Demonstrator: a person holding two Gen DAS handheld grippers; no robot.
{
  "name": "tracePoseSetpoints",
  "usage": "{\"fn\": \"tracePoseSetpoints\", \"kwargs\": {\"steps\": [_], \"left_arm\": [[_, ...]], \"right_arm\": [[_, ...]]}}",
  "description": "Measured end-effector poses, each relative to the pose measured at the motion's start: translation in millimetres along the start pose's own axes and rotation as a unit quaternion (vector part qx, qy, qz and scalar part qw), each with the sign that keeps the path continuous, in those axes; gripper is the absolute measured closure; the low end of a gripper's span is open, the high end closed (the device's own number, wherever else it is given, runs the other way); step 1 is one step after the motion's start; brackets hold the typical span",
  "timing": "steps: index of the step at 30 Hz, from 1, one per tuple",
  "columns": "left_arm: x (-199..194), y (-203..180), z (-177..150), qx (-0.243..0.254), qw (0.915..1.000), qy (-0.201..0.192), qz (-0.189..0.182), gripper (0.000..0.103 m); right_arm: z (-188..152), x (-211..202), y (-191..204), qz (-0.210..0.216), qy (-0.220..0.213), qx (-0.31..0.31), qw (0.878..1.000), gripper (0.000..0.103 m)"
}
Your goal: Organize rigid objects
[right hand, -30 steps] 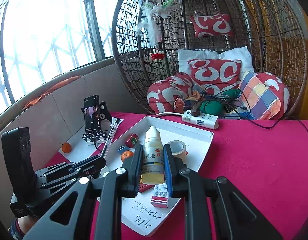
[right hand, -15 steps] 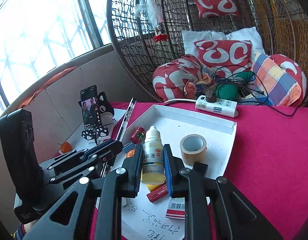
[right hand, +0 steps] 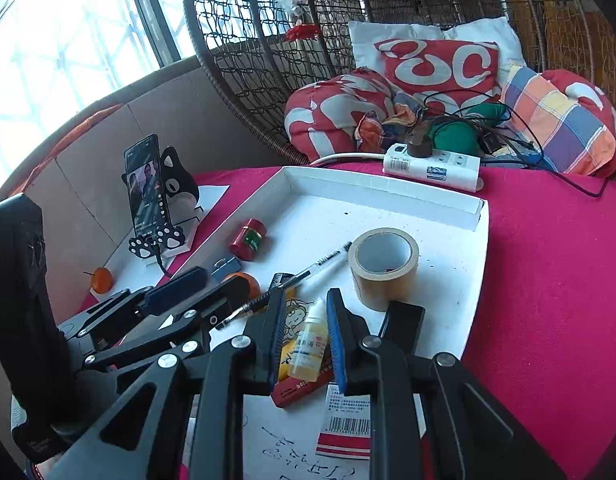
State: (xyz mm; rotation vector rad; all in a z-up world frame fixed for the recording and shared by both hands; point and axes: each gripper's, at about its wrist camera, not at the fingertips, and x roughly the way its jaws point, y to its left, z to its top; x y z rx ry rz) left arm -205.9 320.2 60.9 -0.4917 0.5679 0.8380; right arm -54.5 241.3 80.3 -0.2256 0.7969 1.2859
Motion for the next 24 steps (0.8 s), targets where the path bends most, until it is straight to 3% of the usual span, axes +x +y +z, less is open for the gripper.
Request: {"fn": "tracePoseSetpoints", "kwargs": {"steps": [1, 2, 4, 7, 10, 20, 24], "left_arm": [[-3, 5, -1, -0.013, 0.9999, -0.003, -0.002, 0.009], [-6, 9, -2, -0.020, 0.9998, -0.005, -0.002, 0.000], [-15, 9, -5, -0.022, 0.9997, -0.012, -0.001, 0.000], [-28, 3, -9, -0.010, 0.9997, -0.021, 0.005, 0.000], [-41, -5, -11, 0.007, 0.9992, -0.035, 0.016, 0.000], [-76, -44, -17, 0.057, 0.9958, -0.066, 0.027, 0.000], [-89, -61, -22, 0.077, 0.9929, -0.078, 0.047, 0.000]], "right_arm": [[0, -3, -1, -0.003, -0.004, 0.003, 1.000, 0.063], [-1, -8, -4, -0.006, -0.009, 0.008, 1.000, 0.036], [-3, -16, -7, -0.011, -0.026, 0.021, 0.999, 0.011], [-7, -27, -8, -0.015, -0.034, 0.025, 0.999, 0.010], [-10, -44, -8, -0.025, -0.062, 0.024, 0.997, 0.000], [-20, -97, 4, -0.071, -0.145, -0.024, 0.987, 0.000], [-26, -103, 3, -0.096, -0.144, -0.029, 0.985, 0.000]]}}
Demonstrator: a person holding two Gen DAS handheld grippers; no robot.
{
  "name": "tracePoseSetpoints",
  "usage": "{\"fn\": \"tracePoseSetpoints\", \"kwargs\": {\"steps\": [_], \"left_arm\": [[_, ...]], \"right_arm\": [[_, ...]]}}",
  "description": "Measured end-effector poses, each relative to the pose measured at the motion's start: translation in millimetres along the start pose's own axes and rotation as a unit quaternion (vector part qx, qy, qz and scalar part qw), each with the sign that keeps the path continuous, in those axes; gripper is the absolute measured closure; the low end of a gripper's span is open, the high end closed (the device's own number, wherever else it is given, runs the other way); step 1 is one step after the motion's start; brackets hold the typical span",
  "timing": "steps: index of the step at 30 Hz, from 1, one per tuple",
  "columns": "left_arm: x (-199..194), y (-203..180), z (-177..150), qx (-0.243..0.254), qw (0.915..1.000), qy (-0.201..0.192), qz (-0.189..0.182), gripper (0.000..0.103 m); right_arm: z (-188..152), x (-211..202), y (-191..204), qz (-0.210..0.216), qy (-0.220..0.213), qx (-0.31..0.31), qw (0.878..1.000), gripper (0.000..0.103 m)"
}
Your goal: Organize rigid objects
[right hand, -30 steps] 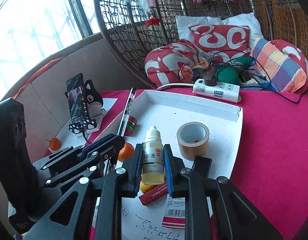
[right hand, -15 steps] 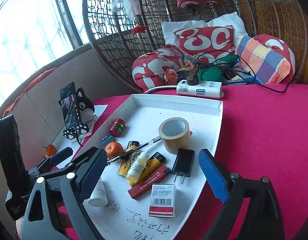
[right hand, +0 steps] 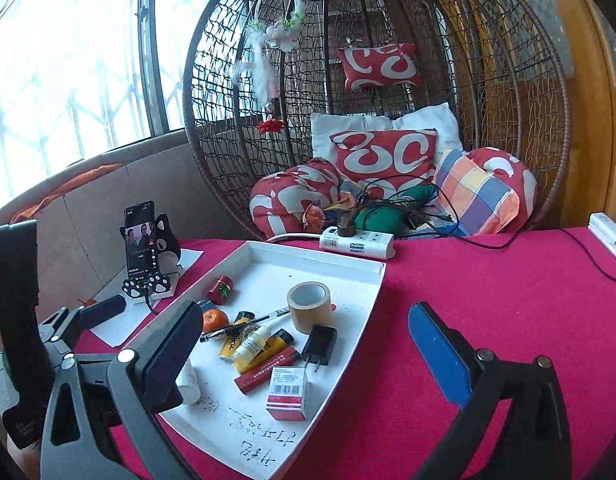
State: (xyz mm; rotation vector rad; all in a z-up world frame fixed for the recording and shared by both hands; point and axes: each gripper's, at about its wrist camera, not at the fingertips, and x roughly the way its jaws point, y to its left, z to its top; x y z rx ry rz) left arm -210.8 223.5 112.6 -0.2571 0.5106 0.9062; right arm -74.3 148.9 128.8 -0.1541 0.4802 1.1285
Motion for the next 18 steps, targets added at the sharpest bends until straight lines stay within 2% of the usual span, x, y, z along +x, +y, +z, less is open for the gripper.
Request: {"fn": "tracePoseSetpoints", "kwargs": {"steps": [2, 7, 9, 11, 13, 14, 15, 16, 18], "left_arm": [[-10, -4, 4, 0.007, 0.9999, -0.008, 0.001, 0.000], [-47, -9, 17, 0.015, 0.9979, -0.060, 0.017, 0.000], [-65, -11, 22, 0.015, 0.9937, -0.094, 0.058, 0.000], [-86, -15, 22, 0.013, 0.9826, -0.145, 0.115, 0.000], [-104, -16, 20, 0.001, 0.9727, -0.183, 0.143, 0.000], [-110, -15, 19, -0.006, 0.9715, -0.191, 0.140, 0.000], [-113, -14, 19, -0.012, 0.9742, -0.191, 0.120, 0.000], [-113, -13, 19, -0.014, 0.9794, -0.179, 0.092, 0.000], [-105, -13, 19, -0.022, 0.9907, -0.129, 0.040, 0.000]], "right_arm": [[-2, -8, -3, -0.005, -0.010, 0.004, 1.000, 0.000], [4, -51, -19, -0.009, -0.080, 0.029, 0.996, 0.000], [9, -68, -26, -0.022, -0.114, 0.038, 0.993, 0.000], [12, -88, -32, -0.032, -0.150, 0.050, 0.987, 0.000], [16, -104, -39, -0.039, -0.179, 0.059, 0.981, 0.000], [18, -111, -42, -0.043, -0.189, 0.062, 0.979, 0.000], [19, -118, -44, -0.046, -0.199, 0.064, 0.977, 0.000], [20, -124, -47, -0.049, -0.208, 0.068, 0.975, 0.000], [21, -136, -52, -0.056, -0.223, 0.075, 0.970, 0.000]]}}
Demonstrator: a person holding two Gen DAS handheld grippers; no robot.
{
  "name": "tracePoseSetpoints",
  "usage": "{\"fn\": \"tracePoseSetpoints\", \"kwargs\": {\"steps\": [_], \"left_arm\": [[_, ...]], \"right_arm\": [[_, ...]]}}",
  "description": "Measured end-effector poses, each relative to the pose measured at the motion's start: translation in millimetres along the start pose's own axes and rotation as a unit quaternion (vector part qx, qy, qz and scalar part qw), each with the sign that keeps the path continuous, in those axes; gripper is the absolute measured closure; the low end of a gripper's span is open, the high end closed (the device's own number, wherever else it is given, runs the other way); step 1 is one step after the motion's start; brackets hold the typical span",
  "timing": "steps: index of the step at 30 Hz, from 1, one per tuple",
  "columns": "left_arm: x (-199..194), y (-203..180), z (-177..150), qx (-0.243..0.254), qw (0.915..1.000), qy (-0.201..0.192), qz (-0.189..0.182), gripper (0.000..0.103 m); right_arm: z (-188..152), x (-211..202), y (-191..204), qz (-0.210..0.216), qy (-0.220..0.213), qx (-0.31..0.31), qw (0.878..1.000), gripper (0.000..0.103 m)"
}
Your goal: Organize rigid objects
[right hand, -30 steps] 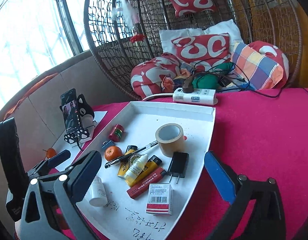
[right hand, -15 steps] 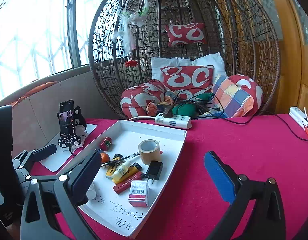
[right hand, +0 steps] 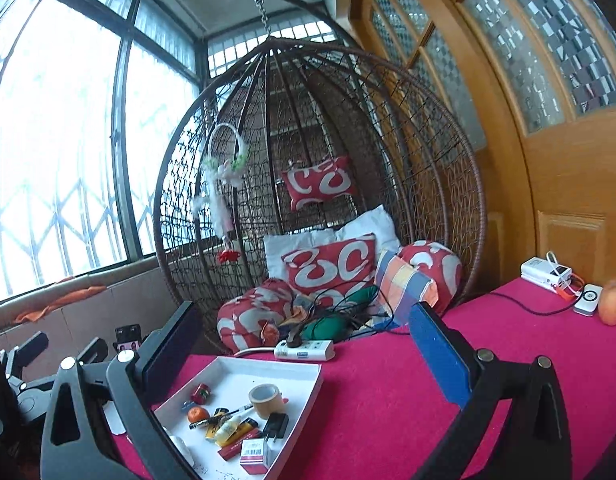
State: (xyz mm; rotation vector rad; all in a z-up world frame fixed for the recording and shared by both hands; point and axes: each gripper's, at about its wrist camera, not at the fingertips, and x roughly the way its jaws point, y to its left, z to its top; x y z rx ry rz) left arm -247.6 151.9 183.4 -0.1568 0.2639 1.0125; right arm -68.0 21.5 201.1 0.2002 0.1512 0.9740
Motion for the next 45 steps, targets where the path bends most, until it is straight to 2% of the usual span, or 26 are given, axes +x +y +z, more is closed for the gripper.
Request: {"fn": "tracePoseSetpoints", "kwargs": {"steps": [2, 6, 11, 16, 18, 24, 45], "left_arm": [[8, -4, -5, -0.002, 0.9990, 0.042, -0.017, 0.000], [12, -16, -14, 0.005, 0.9961, 0.086, -0.018, 0.000], [5, -24, -25, -0.005, 0.9932, 0.112, -0.030, 0.000], [-4, -30, -34, 0.012, 0.9908, 0.132, -0.030, 0.000], [-9, -31, -36, 0.018, 0.9901, 0.136, -0.031, 0.000], [-25, -32, -39, 0.019, 0.9892, 0.139, -0.040, 0.000], [-76, -34, -43, 0.034, 0.9923, 0.111, -0.042, 0.000]], "right_arm": [[3, -6, -3, -0.006, -0.008, 0.001, 1.000, 0.000], [4, -17, -8, -0.017, -0.013, 0.000, 1.000, 0.000], [1, -24, -16, -0.021, -0.004, 0.010, 1.000, 0.000], [0, -32, -24, -0.013, 0.015, 0.031, 0.999, 0.000], [-2, -35, -26, -0.010, 0.026, 0.032, 0.999, 0.000], [-3, -51, -31, -0.014, 0.020, 0.041, 0.999, 0.000], [2, -93, -18, 0.006, 0.001, 0.032, 0.999, 0.000]]}}
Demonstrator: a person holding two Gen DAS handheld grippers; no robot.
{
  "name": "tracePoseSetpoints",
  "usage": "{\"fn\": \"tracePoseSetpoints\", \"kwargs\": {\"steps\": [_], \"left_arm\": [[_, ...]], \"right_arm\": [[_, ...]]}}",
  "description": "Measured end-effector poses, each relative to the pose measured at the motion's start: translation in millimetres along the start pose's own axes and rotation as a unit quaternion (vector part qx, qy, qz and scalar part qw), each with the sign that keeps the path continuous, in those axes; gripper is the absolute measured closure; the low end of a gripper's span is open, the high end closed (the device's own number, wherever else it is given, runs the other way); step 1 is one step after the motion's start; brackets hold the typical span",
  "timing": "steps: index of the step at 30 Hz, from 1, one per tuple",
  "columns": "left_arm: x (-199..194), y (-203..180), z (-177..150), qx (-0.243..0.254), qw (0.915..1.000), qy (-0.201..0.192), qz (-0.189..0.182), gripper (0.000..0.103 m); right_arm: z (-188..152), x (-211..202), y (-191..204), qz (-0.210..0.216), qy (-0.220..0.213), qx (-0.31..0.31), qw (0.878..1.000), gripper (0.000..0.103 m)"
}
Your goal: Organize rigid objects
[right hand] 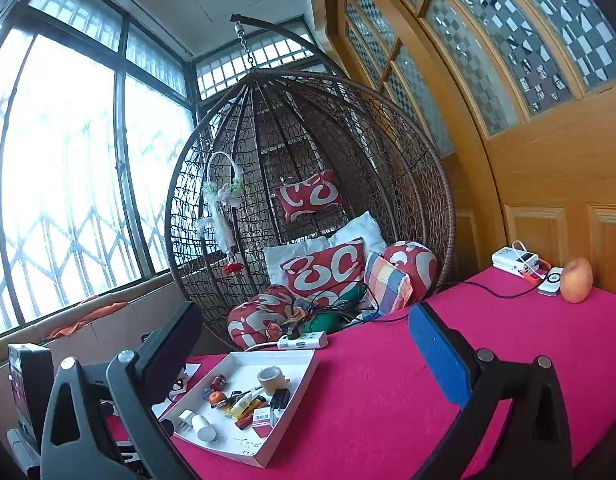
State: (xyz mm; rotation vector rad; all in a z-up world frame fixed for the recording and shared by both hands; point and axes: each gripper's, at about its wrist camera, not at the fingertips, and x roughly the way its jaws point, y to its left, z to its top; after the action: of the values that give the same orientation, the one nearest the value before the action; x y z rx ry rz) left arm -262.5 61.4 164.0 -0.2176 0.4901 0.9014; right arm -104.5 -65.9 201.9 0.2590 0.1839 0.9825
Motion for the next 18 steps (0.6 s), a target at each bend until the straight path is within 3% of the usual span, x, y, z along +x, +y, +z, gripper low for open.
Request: {"fn": "tracePoseSetpoints", "kwargs": {"steps": [18], "left_arm": [[-16, 4, -5, -0.005, 0.9999, -0.011, 0.005, 0.000]], "right_arm": [[1, -13, 7, 0.010, -0.004, -0.008, 1.000, 0.000]]}}
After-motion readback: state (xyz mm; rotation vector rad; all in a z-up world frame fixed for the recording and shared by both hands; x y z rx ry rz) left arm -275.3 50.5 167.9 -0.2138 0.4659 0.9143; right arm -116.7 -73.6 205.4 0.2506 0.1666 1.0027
